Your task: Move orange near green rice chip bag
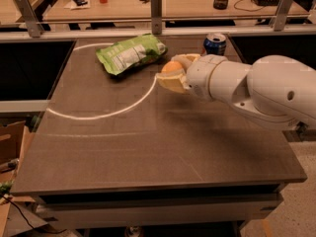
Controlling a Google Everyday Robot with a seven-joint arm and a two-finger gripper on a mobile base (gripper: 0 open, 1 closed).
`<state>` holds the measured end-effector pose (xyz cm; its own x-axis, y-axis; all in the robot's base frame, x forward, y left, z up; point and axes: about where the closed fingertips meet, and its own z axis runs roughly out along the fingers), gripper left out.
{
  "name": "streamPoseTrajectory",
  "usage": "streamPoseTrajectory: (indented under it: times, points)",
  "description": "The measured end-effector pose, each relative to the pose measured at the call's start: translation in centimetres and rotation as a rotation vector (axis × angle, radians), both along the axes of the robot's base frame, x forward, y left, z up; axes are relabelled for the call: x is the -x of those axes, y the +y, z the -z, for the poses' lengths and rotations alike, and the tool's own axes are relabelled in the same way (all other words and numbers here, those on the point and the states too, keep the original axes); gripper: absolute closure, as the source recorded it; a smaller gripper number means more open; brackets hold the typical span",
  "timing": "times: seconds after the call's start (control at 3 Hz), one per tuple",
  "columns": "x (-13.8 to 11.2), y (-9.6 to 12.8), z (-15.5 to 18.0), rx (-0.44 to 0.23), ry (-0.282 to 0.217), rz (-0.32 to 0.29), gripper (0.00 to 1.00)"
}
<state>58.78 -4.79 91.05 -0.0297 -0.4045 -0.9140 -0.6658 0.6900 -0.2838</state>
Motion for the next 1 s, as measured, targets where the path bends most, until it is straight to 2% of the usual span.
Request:
streamPoseTrajectory:
  times: [0.67,1.0]
  points:
    - [-5.8,-0.7,0.4,-0.059,0.023,0.109,1.0]
    - [-8.5,-0.5,0.7,-0.082,0.023,0.138,1.0]
